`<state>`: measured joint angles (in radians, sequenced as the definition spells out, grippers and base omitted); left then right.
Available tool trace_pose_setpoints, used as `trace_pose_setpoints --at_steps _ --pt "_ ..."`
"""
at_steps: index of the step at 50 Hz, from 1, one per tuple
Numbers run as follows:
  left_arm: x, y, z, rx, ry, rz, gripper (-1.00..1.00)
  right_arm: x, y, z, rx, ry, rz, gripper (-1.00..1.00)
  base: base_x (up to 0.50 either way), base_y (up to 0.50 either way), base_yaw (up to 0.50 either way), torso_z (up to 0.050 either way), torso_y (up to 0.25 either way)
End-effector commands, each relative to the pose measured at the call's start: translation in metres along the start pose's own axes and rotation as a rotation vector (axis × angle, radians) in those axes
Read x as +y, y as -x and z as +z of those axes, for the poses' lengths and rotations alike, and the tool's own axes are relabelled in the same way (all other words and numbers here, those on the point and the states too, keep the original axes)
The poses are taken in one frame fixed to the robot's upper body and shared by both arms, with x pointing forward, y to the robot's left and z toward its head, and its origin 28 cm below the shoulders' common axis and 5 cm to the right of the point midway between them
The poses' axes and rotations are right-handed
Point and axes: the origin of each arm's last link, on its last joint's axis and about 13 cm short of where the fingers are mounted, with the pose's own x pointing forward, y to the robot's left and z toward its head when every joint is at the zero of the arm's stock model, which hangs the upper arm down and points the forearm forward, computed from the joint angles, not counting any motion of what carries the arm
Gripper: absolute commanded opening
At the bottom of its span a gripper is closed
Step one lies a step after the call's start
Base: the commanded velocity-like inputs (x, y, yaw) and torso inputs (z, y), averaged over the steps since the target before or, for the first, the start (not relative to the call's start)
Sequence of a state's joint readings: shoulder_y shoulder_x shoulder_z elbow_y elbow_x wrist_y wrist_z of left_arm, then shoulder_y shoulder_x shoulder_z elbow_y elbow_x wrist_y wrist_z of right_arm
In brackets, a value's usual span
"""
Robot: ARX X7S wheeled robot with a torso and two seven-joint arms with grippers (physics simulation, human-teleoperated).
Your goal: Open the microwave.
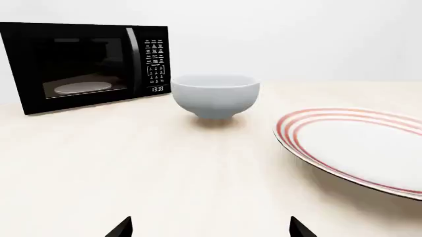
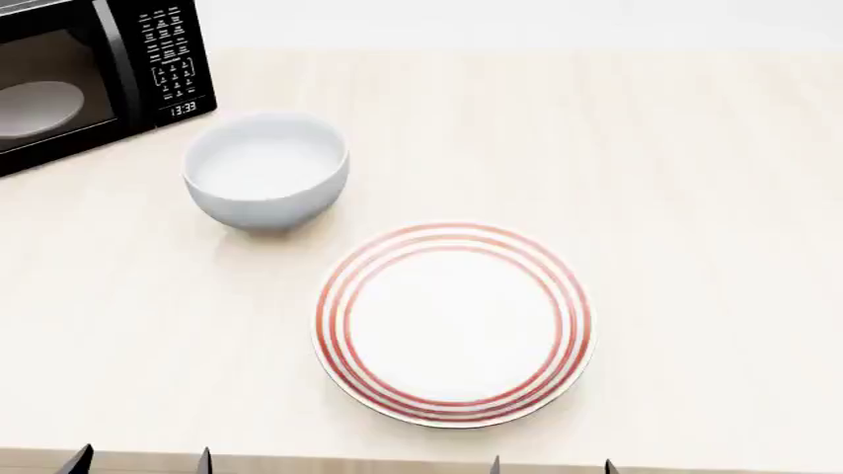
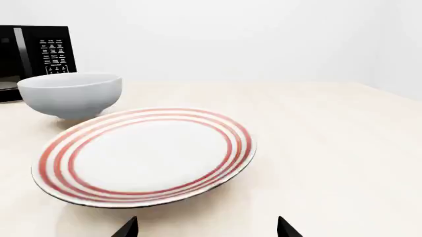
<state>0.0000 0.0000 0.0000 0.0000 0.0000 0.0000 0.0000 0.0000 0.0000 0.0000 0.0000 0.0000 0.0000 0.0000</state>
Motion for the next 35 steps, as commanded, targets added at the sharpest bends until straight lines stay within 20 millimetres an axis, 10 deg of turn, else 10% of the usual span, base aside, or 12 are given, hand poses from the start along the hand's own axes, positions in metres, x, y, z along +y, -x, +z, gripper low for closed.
trace_pose_setpoints --at_steps 1,35 --pt "0.000 0.003 0.005 -0.006 0.008 -0.007 1.00 0.003 0.004 0.007 0.000 -0.007 0.001 1.00 0.00 0.00 0.00 0.000 0.000" --pt "-0.002 0.015 0.015 -0.040 -0.006 -0.050 1.00 0.008 0.015 0.022 -0.080 0.052 0.002 1.00 0.14 0.28 0.00 0.000 0.000"
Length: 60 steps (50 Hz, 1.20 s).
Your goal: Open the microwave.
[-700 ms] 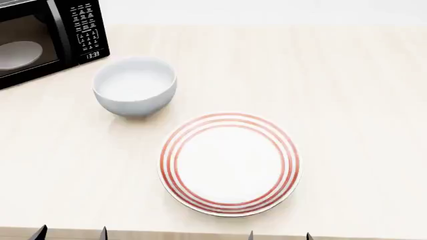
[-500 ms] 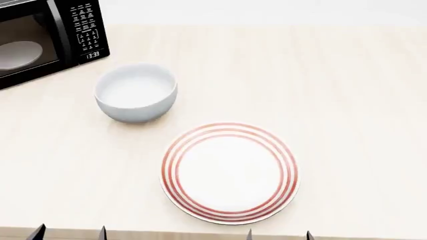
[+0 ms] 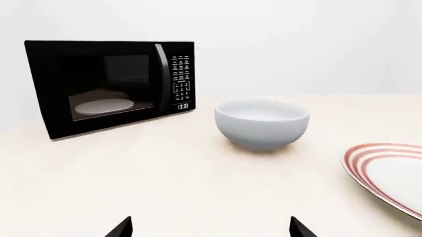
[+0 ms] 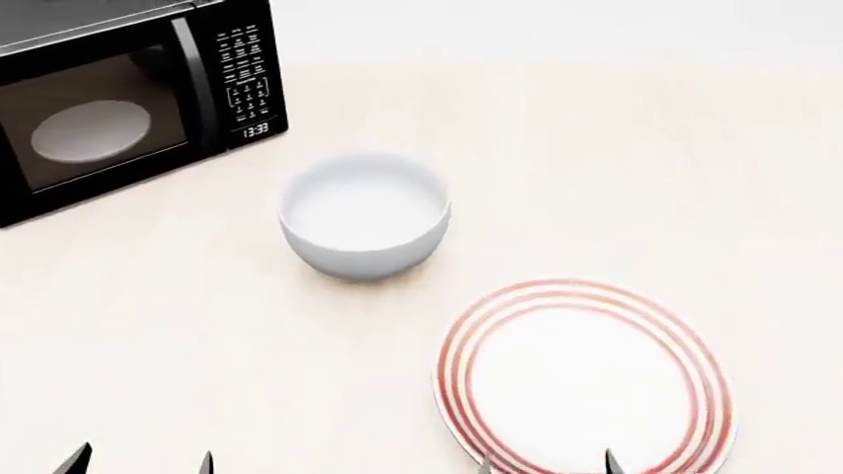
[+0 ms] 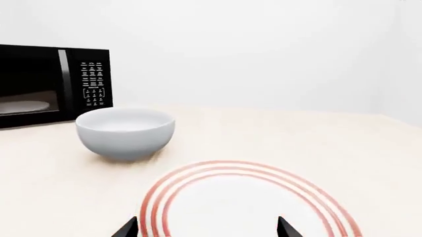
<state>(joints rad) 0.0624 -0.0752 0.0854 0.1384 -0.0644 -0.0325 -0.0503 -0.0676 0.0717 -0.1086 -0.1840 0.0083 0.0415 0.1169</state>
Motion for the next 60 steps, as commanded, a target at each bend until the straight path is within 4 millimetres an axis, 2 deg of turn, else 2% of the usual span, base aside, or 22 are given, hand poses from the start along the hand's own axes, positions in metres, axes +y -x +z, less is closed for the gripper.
trace_pose_setpoints --at_steps 1,40,60 --pt "-0.0007 0.0023 0.0011 -0.003 -0.005 -0.010 1.00 0.0012 -0.0008 -0.0003 -0.005 0.009 0.002 1.00 0.23 0.45 0.00 0.000 0.000" --pt "-0.0016 0.0025 -0.0002 -0.009 -0.023 -0.014 1.00 0.0010 -0.0017 -0.0012 -0.024 -0.012 0.019 1.00 0.24 0.50 0.00 0.000 0.000" --pt "-0.0023 0.0024 0.0003 -0.018 -0.025 -0.017 1.00 0.0000 -0.0033 -0.0056 -0.018 -0.036 0.031 1.00 0.41 0.41 0.00 0.000 0.000"
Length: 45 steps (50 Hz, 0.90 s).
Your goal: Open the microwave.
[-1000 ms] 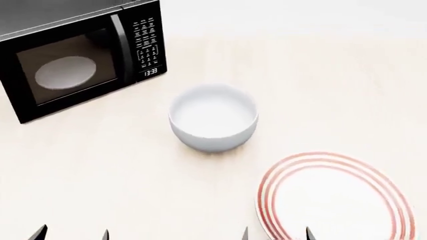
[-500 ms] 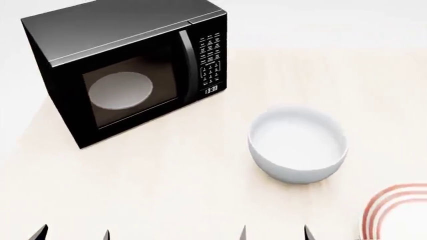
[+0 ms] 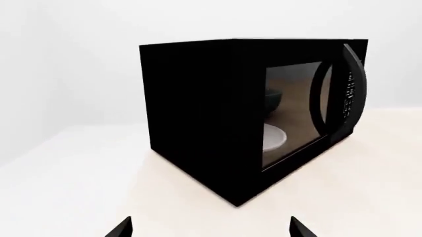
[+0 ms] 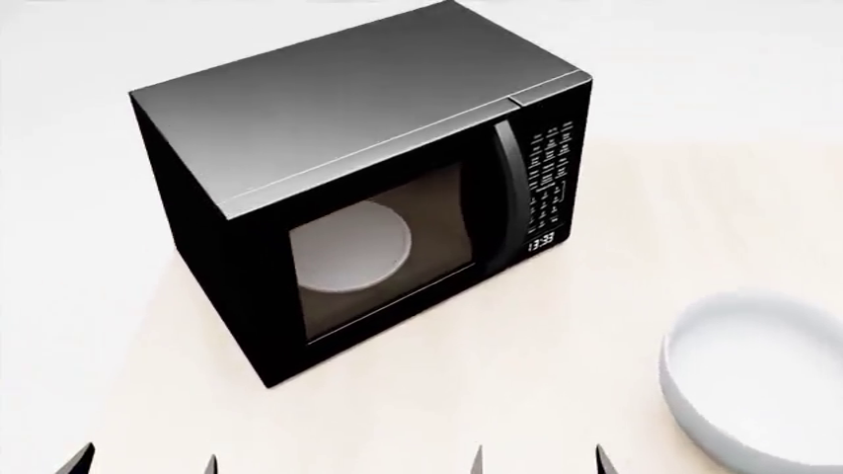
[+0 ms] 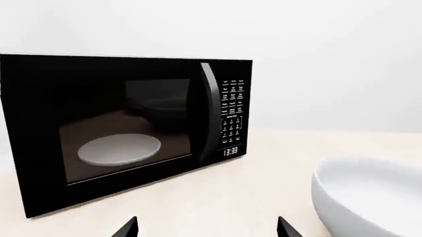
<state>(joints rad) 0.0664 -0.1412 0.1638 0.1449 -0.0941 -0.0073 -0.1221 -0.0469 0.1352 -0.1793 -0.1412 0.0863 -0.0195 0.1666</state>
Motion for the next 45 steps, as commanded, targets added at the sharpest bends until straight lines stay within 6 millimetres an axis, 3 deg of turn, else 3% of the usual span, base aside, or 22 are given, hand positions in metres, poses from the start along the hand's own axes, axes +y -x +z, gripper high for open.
trace_pose_setpoints --at_steps 1,18,23,45 --pt "-0.0005 -0.0003 -0.0003 -0.002 0.000 -0.003 1.00 -0.0013 -0.0006 -0.0026 0.005 -0.009 0.004 1.00 0.48 0.35 0.00 0.000 0.000" --pt "0.0003 -0.0029 0.0004 0.015 0.017 0.020 1.00 0.0004 -0.0040 -0.0066 0.009 -0.017 0.000 1.00 0.49 0.15 0.00 0.000 0.000" --pt "-0.0003 -0.0029 -0.0002 0.013 0.004 0.020 1.00 0.0011 -0.0035 -0.0046 0.008 -0.021 -0.004 1.00 0.07 0.00 0.00 0.000 0.000" --pt "0.0003 -0.0014 0.0033 0.004 0.008 0.022 1.00 0.0015 0.0015 0.0017 -0.012 0.002 0.004 1.00 0.00 0.00 0.00 0.012 -0.246"
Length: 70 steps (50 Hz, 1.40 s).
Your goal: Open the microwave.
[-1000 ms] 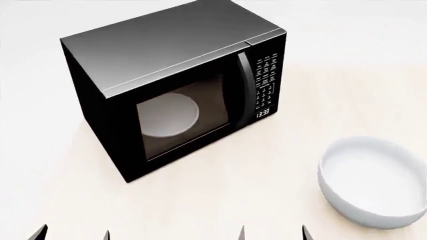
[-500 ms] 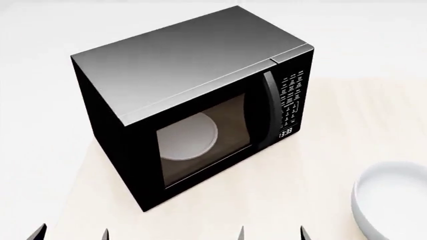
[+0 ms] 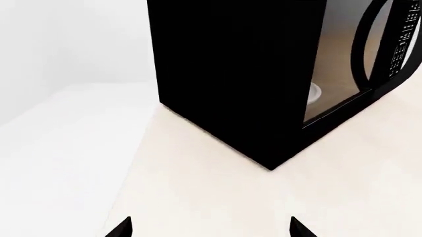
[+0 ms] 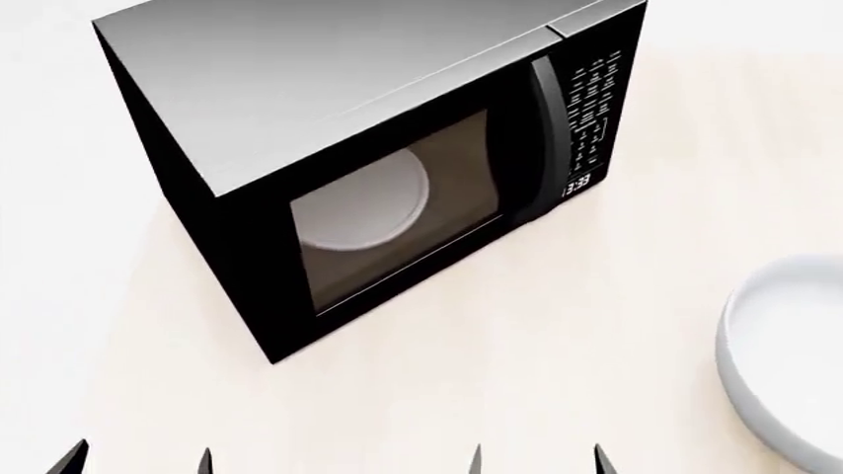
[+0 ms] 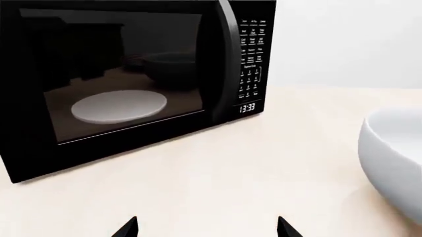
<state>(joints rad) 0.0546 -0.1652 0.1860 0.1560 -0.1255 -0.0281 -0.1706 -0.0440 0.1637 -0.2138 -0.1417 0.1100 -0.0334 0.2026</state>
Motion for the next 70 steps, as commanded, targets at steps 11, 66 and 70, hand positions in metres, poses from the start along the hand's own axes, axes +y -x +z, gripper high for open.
trace_pose_setpoints --at_steps 11,66,70 --pt "0.002 0.001 0.005 -0.015 0.019 0.013 1.00 0.002 -0.008 0.023 -0.031 -0.035 0.038 1.00 0.00 0.00 0.00 0.005 -0.083" --pt "0.007 0.003 0.013 -0.036 0.037 0.024 1.00 -0.044 -0.155 0.117 0.022 0.220 -0.005 1.00 0.00 0.00 0.00 0.000 0.000" --pt "0.007 0.003 0.013 -0.035 0.038 0.023 1.00 -0.044 -0.163 0.119 0.027 0.218 -0.004 1.00 0.00 0.00 0.00 0.000 0.000"
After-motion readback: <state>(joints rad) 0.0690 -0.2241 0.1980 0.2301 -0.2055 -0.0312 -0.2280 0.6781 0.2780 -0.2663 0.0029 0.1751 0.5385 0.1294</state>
